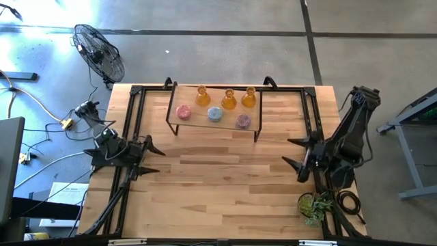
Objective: Pick & Place candle stick holders
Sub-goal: Return to Home Position
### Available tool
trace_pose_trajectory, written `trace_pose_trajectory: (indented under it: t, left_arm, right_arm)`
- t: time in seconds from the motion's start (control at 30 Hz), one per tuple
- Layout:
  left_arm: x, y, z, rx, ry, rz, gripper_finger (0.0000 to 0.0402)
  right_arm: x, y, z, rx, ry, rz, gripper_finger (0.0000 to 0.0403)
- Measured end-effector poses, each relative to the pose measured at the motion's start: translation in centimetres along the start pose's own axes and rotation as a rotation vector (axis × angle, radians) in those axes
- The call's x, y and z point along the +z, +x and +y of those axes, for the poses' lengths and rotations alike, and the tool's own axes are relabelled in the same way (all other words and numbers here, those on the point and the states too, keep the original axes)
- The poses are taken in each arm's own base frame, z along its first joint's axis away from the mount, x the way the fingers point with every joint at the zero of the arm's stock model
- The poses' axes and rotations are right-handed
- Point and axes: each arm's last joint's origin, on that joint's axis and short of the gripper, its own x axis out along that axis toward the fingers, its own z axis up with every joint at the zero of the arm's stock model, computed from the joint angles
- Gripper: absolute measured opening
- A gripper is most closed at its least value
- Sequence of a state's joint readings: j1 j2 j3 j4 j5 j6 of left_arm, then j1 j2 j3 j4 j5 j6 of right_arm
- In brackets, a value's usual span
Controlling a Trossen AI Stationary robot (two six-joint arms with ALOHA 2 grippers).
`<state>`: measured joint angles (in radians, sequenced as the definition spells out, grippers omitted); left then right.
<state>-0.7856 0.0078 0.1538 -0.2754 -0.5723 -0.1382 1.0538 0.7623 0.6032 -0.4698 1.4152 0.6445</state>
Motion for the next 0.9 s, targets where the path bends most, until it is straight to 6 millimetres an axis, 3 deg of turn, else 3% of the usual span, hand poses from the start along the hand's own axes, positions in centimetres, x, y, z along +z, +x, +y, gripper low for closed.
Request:
trace_pose_trajectory:
  t: [0.17, 0.53, 0.7, 0.9]
  left_arm:
    - [-1.1, 0.3, -0.1, -0.013, -0.012, 0.027, 0.0321]
    - [-1.2, 0.4, -0.9, -0.262, 0.005, 0.022, 0.0321]
    - [-1.1, 0.4, -1.1, -0.299, 0.042, 0.003, 0.0321]
    - [-1.1, 0.4, -1.1, -0.297, 0.047, 0.000, 0.0321]
  right_arm:
    - [-2.0, 0.2, 0.0, 0.010, 0.011, -0.011, 0.0335]
    - [-5.2, 1.7, -0.7, 0.031, 0.101, 0.000, 0.0330]
    - [-7.1, 2.9, -1.1, 0.157, 0.111, -0.008, 0.0329]
    - [-8.4, 3.5, -2.4, 0.324, 0.124, -0.157, 0.0322]
